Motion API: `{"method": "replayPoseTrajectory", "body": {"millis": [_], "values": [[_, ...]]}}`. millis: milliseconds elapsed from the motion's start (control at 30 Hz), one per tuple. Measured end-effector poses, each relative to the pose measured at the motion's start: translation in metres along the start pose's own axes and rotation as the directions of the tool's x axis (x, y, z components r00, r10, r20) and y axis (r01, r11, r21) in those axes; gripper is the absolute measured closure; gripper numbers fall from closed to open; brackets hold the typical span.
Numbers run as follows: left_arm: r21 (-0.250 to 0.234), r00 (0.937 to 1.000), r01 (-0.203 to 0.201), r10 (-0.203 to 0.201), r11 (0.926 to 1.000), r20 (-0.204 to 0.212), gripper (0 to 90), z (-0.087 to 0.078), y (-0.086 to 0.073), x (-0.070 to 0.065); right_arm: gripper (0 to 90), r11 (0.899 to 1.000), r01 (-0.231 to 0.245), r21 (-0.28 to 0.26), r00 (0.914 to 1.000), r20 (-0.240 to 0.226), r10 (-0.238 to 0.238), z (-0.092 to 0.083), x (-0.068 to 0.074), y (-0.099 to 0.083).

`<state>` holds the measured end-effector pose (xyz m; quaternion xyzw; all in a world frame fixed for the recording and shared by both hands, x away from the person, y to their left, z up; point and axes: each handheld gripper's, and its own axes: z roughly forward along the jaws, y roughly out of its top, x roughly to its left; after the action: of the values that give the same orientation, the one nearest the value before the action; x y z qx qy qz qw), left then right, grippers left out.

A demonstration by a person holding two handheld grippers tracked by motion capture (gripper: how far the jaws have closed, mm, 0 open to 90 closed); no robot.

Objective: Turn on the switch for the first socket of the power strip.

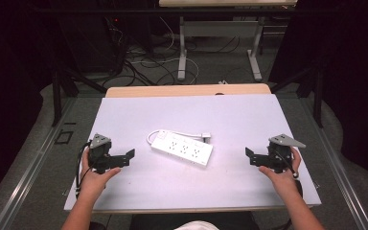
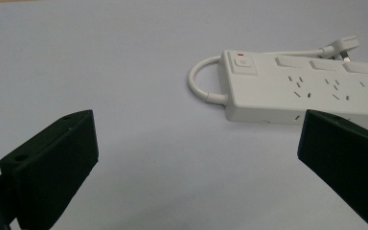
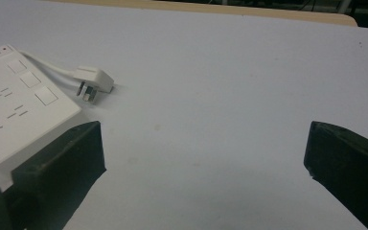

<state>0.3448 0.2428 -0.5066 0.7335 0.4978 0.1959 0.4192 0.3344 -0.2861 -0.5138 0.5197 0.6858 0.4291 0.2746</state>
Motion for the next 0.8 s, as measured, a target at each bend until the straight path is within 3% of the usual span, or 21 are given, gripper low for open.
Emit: {"method": "replayPoseTrajectory", "body": {"millis": [300,667,800], "values": [[0.001,0.9999,-0.002,0.002,1.0000,0.011,0.4,0.002,0.001,-0.005,0.2,1.000,0.017,-0.005,0.9999,-0.002,-0.017,0.000,0.002,-0.001],[0.021,0.9980,-0.053,0.052,0.9984,0.036,0.4,0.007,0.003,-0.019,0.6,1.000,0.022,-0.002,0.9997,-0.011,-0.022,-0.003,0.006,-0.003],[0.015,0.9973,-0.055,0.054,0.9984,0.050,0.5,0.009,0.004,-0.024,0.9,1.000,0.017,0.001,0.9998,-0.010,-0.017,-0.003,0.006,-0.005]]}}
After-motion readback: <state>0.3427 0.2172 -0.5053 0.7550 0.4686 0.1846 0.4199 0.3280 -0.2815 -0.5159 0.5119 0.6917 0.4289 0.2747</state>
